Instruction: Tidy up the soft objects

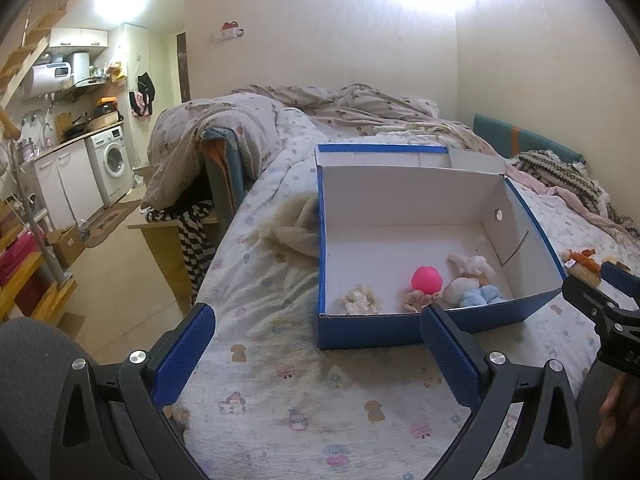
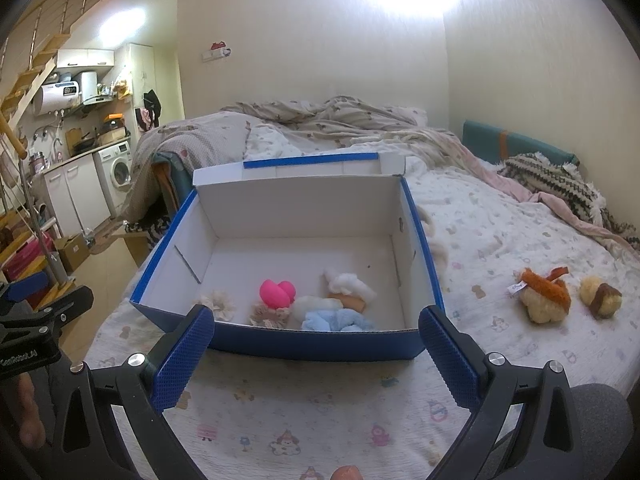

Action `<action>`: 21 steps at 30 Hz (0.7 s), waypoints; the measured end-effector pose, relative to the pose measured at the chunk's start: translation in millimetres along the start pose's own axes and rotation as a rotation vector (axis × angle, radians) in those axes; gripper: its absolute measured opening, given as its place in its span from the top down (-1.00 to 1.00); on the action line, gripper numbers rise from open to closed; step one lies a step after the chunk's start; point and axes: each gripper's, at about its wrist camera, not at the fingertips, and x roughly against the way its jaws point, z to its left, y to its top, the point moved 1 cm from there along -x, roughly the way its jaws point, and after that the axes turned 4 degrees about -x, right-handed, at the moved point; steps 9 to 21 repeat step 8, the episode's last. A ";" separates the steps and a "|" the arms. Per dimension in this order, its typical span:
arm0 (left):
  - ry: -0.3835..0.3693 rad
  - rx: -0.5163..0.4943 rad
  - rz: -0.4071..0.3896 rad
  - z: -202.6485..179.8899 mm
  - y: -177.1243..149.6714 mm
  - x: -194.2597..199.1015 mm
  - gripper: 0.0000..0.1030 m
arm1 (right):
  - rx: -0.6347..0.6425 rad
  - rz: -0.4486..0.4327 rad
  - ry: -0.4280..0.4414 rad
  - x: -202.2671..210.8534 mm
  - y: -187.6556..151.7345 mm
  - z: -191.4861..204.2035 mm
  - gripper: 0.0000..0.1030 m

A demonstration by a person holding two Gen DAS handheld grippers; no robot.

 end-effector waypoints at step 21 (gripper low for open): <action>-0.008 0.007 0.007 1.0 -1.4 -2.2 -0.98 | 0.001 -0.002 0.001 1.0 0.0 1.3 -1.00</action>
